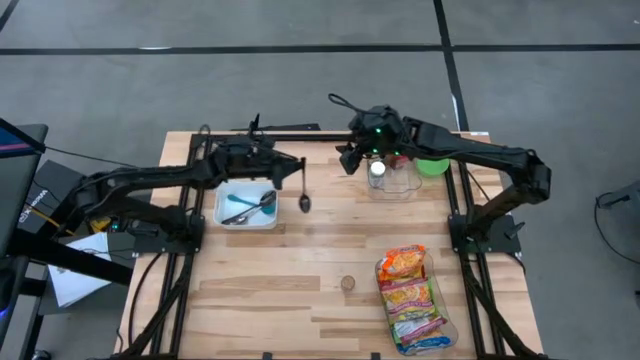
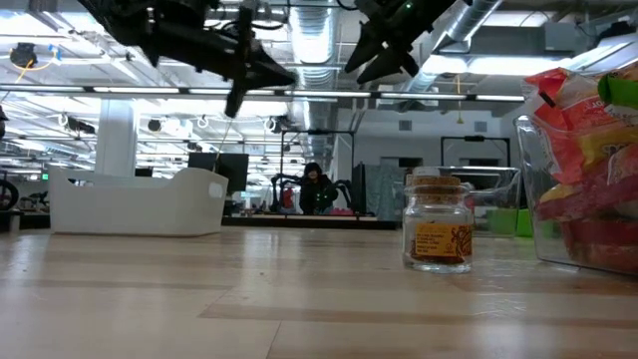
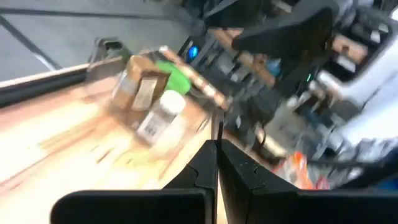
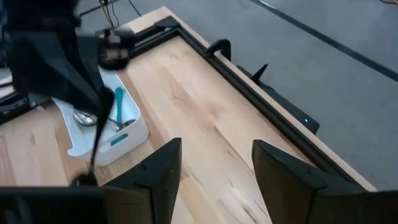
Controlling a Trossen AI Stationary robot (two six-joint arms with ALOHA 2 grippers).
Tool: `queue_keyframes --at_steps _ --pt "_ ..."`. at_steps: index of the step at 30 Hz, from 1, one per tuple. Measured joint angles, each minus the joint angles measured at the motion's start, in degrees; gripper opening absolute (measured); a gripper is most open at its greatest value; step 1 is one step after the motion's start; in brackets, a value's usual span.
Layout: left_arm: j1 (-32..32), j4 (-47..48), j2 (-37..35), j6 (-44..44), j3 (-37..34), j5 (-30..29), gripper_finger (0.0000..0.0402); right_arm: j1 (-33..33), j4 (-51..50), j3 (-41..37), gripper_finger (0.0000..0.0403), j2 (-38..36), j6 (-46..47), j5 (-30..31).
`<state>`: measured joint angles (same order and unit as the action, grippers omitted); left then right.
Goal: Pick & Place Food Item
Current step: Put the black spoon into the white bin
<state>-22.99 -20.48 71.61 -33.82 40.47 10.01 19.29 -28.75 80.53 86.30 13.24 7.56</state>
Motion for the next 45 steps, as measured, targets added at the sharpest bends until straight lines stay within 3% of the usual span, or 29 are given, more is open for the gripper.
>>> queue_keyframes --at_steps 9,17,34,45 --pt "-8.6 21.1 -15.3 10.6 0.0 15.8 0.0000 -1.2 -1.5 0.0 0.0189 -0.7 -1.4 0.0" --pt "-13.8 38.6 -22.6 22.2 0.0 19.8 0.0000 -2.4 -2.8 0.0 0.0189 -0.7 -1.3 0.0" --pt "-14.1 52.6 -15.4 43.9 0.1 21.8 0.0000 -2.4 -4.3 0.0 0.0189 -0.9 2.1 0.0" --pt "-14.1 56.7 -8.7 53.1 0.1 18.6 0.0000 -2.3 -4.3 0.0 0.0189 -0.9 3.3 0.1"
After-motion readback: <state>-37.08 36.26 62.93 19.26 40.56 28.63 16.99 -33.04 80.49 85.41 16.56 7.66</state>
